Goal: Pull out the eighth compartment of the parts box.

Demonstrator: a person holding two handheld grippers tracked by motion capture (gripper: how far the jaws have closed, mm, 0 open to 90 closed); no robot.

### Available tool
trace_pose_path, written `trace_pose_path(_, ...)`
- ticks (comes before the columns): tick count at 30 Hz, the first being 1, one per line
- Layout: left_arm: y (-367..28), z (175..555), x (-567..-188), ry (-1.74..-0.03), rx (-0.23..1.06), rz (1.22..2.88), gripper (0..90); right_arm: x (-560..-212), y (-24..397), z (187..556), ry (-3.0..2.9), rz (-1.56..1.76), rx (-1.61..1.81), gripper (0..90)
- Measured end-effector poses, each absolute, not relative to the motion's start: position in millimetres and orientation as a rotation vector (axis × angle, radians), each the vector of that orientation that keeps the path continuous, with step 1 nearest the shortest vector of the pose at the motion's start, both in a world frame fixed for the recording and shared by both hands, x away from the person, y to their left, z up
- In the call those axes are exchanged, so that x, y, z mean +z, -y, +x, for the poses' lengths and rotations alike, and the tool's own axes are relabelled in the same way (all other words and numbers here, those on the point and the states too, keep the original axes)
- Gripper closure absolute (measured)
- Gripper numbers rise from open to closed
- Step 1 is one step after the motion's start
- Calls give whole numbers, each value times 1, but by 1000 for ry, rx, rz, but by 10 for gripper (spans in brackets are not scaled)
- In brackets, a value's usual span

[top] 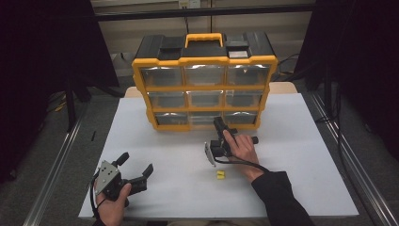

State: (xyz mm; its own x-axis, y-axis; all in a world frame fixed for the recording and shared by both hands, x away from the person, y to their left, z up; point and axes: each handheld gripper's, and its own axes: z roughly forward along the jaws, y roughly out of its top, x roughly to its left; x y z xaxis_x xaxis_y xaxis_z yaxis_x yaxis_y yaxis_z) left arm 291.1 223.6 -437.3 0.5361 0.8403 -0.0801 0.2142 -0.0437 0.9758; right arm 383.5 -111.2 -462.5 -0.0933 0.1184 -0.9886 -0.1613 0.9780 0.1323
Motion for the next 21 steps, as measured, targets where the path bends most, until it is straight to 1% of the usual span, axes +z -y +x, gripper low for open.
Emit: trace_pose_path(21, -223, 291, -437, -926, 646, 1566, 29, -462, 112, 373, -1656, -50, 245, 787)
